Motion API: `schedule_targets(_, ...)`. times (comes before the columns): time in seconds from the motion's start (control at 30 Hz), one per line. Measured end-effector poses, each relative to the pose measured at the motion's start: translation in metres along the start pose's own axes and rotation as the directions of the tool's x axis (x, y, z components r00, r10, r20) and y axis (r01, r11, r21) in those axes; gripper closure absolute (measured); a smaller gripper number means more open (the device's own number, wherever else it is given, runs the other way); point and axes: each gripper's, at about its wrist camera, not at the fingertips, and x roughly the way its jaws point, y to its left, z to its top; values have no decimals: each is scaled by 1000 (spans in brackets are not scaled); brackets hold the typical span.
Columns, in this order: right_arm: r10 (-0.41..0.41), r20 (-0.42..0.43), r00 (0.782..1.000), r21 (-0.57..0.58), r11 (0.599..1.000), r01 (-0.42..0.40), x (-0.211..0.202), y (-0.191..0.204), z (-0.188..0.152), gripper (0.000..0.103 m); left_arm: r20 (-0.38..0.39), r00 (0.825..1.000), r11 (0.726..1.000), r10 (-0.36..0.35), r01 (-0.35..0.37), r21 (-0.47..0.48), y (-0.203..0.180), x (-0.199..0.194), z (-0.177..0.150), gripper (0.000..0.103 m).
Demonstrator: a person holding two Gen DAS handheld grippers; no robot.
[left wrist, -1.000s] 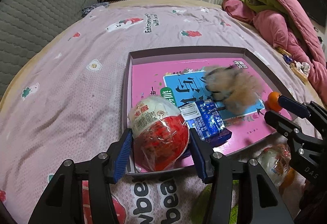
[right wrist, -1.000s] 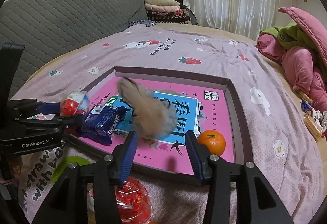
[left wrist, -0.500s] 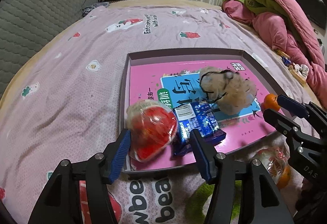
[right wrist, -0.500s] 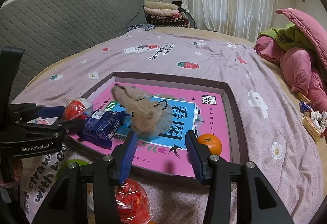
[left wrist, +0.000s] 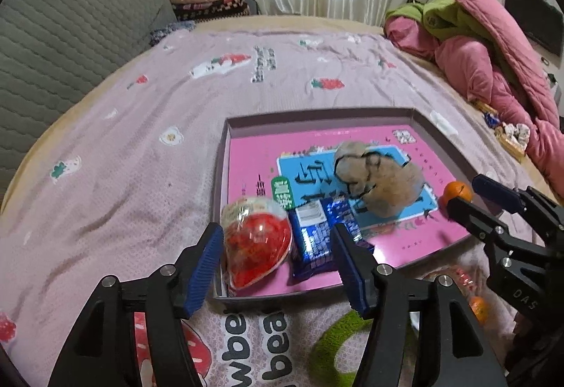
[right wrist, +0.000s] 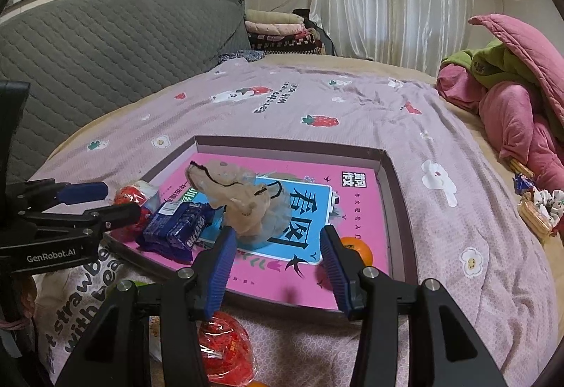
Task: Organize objects
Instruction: 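Release the egg toy and mesh bag onto the workbook in the tray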
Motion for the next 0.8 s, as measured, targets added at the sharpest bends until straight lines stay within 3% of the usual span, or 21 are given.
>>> schedule_targets(0.13, 14, 28, 1000, 2, 1000, -14, -7, -1, 2, 42, 32, 999, 1000, -3, 3, 9, -4, -12, 2, 33)
schedule_targets(0.8, 28, 135, 990, -23, 999, -25, -39, -8, 5, 38, 117, 993, 1000, -22, 22, 8, -8, -47, 3, 33)
